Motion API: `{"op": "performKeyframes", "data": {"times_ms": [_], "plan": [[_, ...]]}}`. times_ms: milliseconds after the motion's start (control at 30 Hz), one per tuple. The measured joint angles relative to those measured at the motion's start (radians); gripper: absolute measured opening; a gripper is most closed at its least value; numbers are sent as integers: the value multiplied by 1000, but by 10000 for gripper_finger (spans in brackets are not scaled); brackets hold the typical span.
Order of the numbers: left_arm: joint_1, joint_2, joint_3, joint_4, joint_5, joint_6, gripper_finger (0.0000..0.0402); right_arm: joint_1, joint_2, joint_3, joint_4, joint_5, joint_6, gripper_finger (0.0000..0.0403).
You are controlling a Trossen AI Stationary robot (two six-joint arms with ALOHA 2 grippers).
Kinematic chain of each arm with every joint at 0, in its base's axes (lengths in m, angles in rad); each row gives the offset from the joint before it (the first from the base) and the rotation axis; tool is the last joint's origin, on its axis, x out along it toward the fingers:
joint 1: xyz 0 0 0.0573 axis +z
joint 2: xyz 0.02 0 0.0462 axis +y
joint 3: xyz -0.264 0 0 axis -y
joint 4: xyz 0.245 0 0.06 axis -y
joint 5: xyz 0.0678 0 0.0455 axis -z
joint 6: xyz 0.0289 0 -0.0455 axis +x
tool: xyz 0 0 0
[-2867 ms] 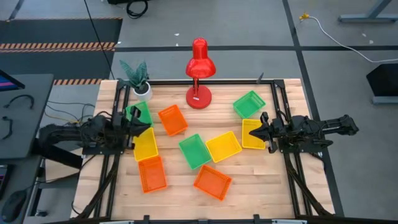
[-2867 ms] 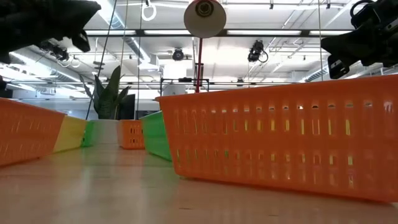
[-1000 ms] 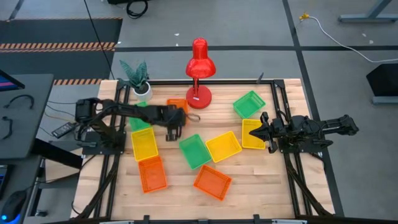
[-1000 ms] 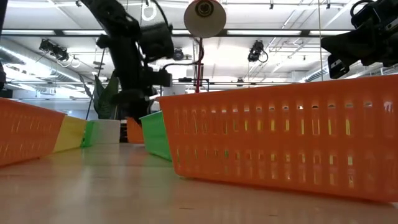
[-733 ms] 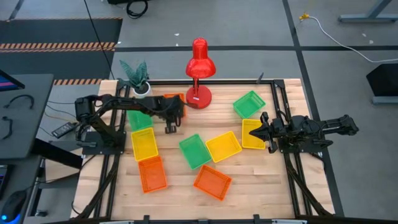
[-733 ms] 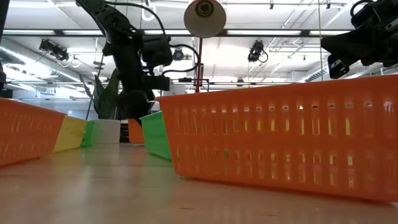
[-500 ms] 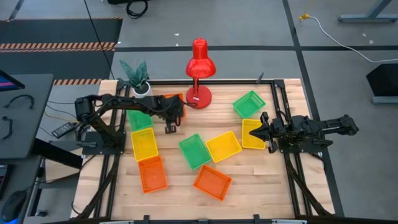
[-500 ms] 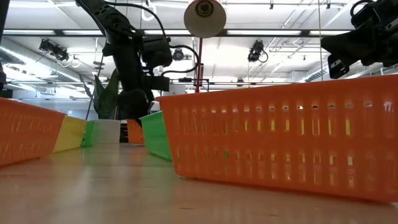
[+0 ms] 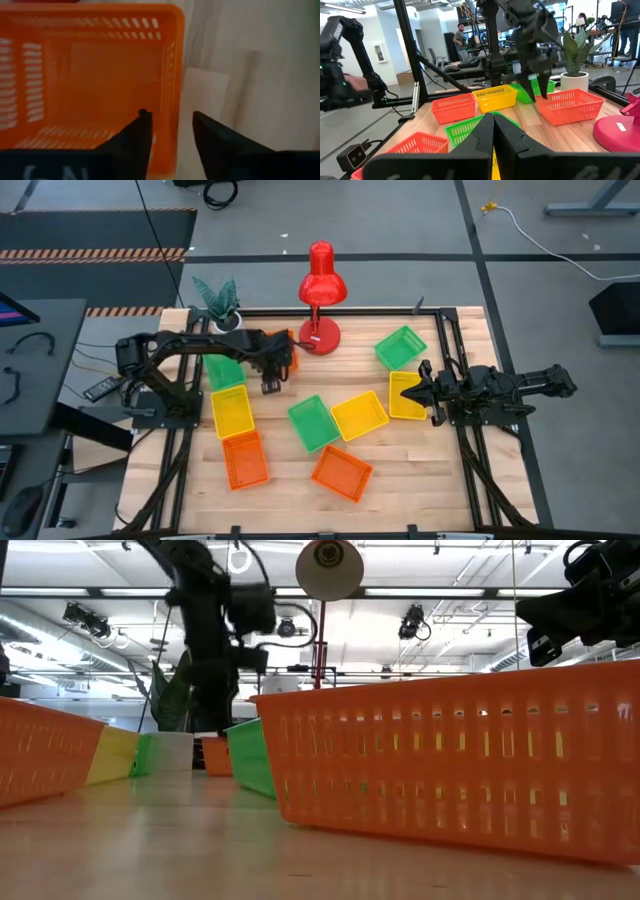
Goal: Stack baskets by color
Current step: Prepare the orange, yellow, and green bins
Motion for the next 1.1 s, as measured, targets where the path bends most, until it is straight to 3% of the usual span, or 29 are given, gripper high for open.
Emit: {"op": "performKeyframes", "data": {"times_ms": [133,267,400,600,733,900,1100], "plan": [[-41,0,118,-94,-3,-66,168,0,0,0,0,0,0,12],[-134,0,179,-35,-3,-69,159,0,0,0,0,0,0,12],[-252,3,180,96,-2,-104,144,0,0,0,0,0,0,12],[-423,23,117,415,-8,-286,129,0,0,0,0,0,0,12],[-532,48,70,590,-89,-395,120,0,0,0,1,0,0,12],[-637,150,88,611,-199,-505,117,0,1,0,6,0,0,12],[-685,275,207,585,-214,-668,135,0,3,0,10,-1,0,12]]}}
